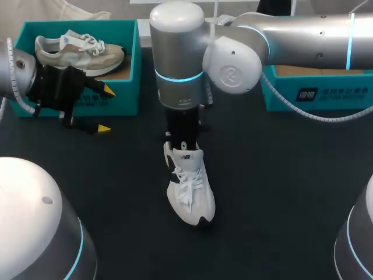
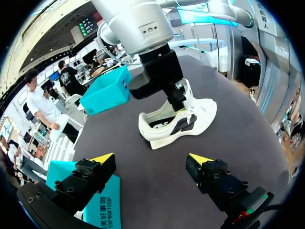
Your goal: Take the shoe out of the shoebox, open the shoe tongue, remove and reinsert the insole, then place the shoe into the shoebox
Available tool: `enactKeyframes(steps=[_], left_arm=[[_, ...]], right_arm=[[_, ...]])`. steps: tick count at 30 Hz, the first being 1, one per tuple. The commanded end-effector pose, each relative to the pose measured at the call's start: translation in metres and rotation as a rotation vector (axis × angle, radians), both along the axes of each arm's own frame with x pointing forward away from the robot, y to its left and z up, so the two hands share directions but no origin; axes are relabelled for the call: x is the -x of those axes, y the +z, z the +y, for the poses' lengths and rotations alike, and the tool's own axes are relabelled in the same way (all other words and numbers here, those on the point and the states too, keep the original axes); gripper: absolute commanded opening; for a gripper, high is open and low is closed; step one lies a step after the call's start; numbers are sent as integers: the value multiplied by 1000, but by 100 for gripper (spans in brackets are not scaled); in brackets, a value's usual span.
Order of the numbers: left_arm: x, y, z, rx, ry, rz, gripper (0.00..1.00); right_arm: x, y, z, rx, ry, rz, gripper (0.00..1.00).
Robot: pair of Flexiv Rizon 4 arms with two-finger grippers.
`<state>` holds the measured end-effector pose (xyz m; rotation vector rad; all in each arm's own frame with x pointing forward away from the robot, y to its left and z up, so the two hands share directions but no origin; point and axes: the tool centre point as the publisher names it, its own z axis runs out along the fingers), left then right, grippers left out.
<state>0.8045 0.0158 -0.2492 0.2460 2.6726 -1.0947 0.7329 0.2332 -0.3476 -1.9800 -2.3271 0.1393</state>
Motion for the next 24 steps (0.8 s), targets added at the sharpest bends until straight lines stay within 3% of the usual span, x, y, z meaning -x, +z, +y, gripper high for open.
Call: enactKeyframes(steps=[1, 5, 9, 17, 24], left_arm=[[0, 0, 0, -3, 0, 0, 100], [0, 0, 0, -3, 0, 0, 100], [0, 0, 0, -3, 0, 0, 100], [0, 0, 0, -3, 0, 0, 100], [0, 0, 0, -3, 0, 0, 100]], right_arm=[[-1, 2, 1, 31, 16, 0, 100], [-2, 4, 2, 27, 52, -8, 100], [-7, 7, 8, 34, 109, -67, 100], [-13, -4, 4, 26, 117, -39, 100], [-12, 3, -1, 50, 110, -39, 100]])
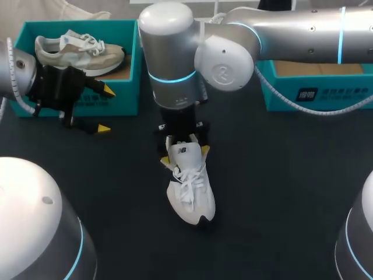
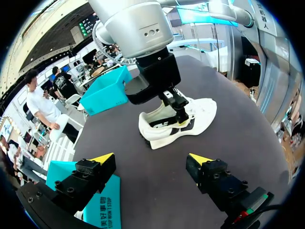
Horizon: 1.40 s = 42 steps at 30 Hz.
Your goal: Take the shoe out of the shoebox, open the shoe tongue, remove and reinsert the insole, then place the shoe into the shoebox
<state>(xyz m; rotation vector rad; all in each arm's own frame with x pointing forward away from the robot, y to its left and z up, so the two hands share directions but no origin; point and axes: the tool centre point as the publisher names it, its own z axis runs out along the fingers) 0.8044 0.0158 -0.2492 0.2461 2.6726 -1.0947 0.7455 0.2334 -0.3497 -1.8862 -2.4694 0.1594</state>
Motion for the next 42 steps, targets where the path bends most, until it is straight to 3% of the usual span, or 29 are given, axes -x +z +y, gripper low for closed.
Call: enactKeyframes(steps=[1, 6, 11, 17, 28, 29, 30, 31, 34, 42], left_arm=[[0, 0, 0, -3, 0, 0, 100], [0, 0, 0, -3, 0, 0, 100], [0, 0, 0, -3, 0, 0, 100], [0, 0, 0, -3, 0, 0, 100], [0, 0, 0, -3, 0, 0, 100], [0, 0, 0, -3, 0, 0, 100], [0, 0, 0, -3, 0, 0, 100], [0, 0, 0, -3, 0, 0, 100], [0, 0, 0, -3, 0, 0, 100], [0, 0, 0, -3, 0, 0, 100]], right_arm=[[1, 8, -2, 25, -3, -20, 100], [4, 22, -5, 38, -10, -39, 100], [19, 33, -8, 63, -43, -8, 100], [34, 51, -20, 125, -141, -55, 100], [67, 70, -1, 93, -140, -27, 100], [68, 69, 0, 91, -142, -28, 86], [68, 68, 0, 88, -145, -30, 62], [68, 65, -1, 87, -147, -30, 51], [67, 60, -3, 73, -157, -25, 47], [57, 48, -9, 57, -158, -5, 50]])
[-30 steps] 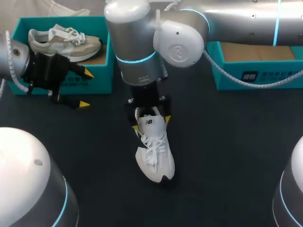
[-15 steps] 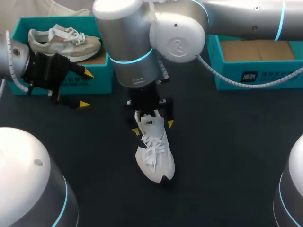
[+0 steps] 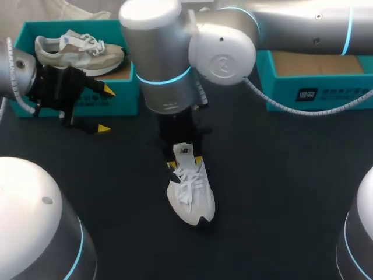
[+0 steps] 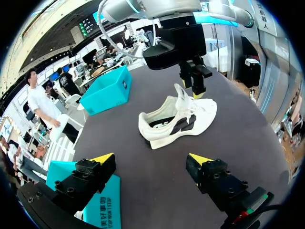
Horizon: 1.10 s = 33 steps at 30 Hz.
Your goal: Take the shoe out of the shoebox, open the shoe tongue, remove and reinsert the insole, then place the shoe into the shoebox
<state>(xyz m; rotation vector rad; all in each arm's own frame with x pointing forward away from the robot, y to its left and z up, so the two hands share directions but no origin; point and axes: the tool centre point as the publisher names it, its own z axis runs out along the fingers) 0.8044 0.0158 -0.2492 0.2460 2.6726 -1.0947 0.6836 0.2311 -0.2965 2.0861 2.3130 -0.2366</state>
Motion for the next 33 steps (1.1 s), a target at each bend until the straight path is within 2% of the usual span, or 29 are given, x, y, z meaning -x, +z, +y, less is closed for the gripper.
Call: enactKeyframes(steps=[1, 3, 4, 6, 8, 9, 10, 14, 16, 18, 19, 22, 24, 25, 26, 27, 29, 33], left_arm=[[0, 0, 0, -3, 0, 0, 100], [0, 0, 0, -3, 0, 0, 100], [0, 0, 0, -3, 0, 0, 100], [0, 0, 0, -3, 0, 0, 100], [0, 0, 0, -3, 0, 0, 100], [0, 0, 0, -3, 0, 0, 100], [0, 0, 0, -3, 0, 0, 100], [0, 0, 0, -3, 0, 0, 100], [0, 0, 0, -3, 0, 0, 100], [0, 0, 0, -3, 0, 0, 100], [0, 0, 0, -3, 0, 0, 100], [0, 0, 0, -3, 0, 0, 100], [0, 0, 0, -3, 0, 0, 100], [0, 0, 0, -3, 0, 0, 100], [0, 0, 0, -3, 0, 0, 100], [0, 0, 0, -3, 0, 0, 100], [0, 0, 0, -3, 0, 0, 100], [0, 0, 0, -3, 0, 0, 100]], right_arm=[[-7, -6, -8, -19, 2, 10, 51], [-10, -7, -10, -21, 9, 14, 55], [-12, -8, -11, -22, 19, 21, 62], [-16, -11, -12, -20, 24, 20, 65], [-21, -14, -10, -26, 38, 19, 62], [-25, -15, -8, -35, 47, 13, 53], [-27, -16, -6, -39, 58, 14, 49], [-35, -20, -1, -46, 77, 5, 43], [-37, -21, 1, -46, 81, 5, 43], [-38, -22, 0, -41, 87, 8, 48], [-39, -21, -2, -17, 94, 16, 61], [-37, -8, -8, 14, 78, -11, 73], [-33, 2, -10, 27, 73, -24, 74], [-31, 5, -10, 32, 71, -31, 71], [-30, 7, -10, 34, 70, -35, 62], [-29, 8, -9, 37, 72, -35, 48], [-29, 8, -7, 31, 79, -35, 33], [-33, 1, -3, 18, 84, -40, 23]])
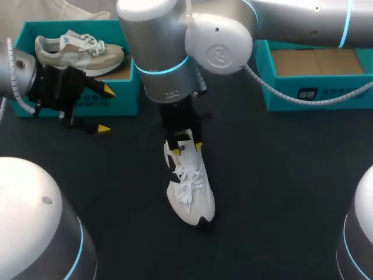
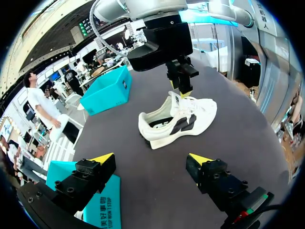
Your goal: Take the shoe out of the shoebox, open the shoe tongue, remove and reinsert the insole, then place the shoe into the shoebox
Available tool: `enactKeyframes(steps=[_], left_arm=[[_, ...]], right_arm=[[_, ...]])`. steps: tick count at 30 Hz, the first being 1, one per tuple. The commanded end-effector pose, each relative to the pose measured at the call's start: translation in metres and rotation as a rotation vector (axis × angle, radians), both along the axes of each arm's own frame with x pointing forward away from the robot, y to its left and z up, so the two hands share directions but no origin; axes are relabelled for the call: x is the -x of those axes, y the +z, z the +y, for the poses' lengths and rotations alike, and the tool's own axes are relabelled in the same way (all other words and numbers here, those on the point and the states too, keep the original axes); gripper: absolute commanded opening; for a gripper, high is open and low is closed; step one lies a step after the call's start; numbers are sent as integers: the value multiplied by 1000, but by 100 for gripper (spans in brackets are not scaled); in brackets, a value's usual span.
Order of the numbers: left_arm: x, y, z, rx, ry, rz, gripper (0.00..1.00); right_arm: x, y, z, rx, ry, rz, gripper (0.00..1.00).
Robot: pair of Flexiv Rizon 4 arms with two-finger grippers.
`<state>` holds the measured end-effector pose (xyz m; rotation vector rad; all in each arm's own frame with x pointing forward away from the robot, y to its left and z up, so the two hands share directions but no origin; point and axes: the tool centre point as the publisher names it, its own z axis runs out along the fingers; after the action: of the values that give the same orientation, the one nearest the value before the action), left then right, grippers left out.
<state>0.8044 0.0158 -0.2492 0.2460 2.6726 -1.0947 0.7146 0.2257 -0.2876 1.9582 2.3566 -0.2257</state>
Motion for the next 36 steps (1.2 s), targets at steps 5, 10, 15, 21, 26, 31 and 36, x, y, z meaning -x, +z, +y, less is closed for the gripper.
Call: enactKeyframes(steps=[5, 10, 15, 21, 26, 31, 36], left_arm=[[0, 0, 0, -3, 0, 0, 100], [0, 0, 0, -3, 0, 0, 100], [0, 0, 0, -3, 0, 0, 100], [0, 0, 0, -3, 0, 0, 100], [0, 0, 0, -3, 0, 0, 100], [0, 0, 0, -3, 0, 0, 100], [0, 0, 0, -3, 0, 0, 100]], right_arm=[[-12, -23, 3, -38, 3, -4, 23], [-22, -31, 1, -49, 18, 8, 26], [-17, -12, -3, -22, 19, -16, 31], [-23, -24, 1, -48, 22, -17, 32], [-37, -39, 7, -98, 40, -15, 30], [-40, -32, 1, -73, 73, -18, 31], [-52, -5, 15, 17, 526, -105, 30]])
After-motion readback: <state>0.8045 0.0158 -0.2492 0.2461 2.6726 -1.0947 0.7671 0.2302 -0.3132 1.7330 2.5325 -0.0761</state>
